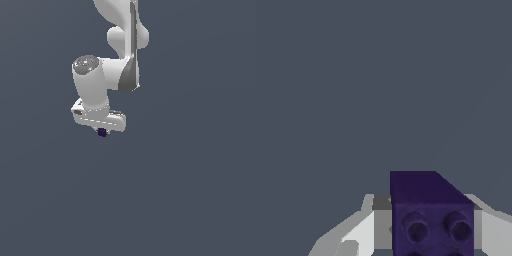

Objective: Pick up the object and move it to a goal position.

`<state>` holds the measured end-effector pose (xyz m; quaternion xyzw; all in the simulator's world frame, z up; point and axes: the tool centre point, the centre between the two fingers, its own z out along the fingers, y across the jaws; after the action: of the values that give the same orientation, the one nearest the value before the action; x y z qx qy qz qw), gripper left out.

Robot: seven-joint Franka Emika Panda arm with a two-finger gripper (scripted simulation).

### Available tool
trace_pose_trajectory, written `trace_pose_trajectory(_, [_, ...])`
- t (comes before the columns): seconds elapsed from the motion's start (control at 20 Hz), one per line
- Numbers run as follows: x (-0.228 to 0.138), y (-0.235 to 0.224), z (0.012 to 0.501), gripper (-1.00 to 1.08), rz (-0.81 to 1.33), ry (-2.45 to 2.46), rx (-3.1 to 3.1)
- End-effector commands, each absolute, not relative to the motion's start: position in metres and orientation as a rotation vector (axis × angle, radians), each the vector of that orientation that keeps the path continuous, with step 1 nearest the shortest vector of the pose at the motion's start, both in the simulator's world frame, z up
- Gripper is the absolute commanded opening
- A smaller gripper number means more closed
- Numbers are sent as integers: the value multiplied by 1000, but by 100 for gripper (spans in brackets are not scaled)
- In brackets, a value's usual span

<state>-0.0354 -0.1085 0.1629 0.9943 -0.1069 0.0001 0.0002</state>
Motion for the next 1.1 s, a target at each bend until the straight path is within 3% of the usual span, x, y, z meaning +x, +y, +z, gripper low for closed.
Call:
trace_pose_trajectory(0.0, [-26,-120,186,-100,0,-335,3123])
trace_pose_trajectory(1.05, [40,-190,330,-100,0,-334,3123])
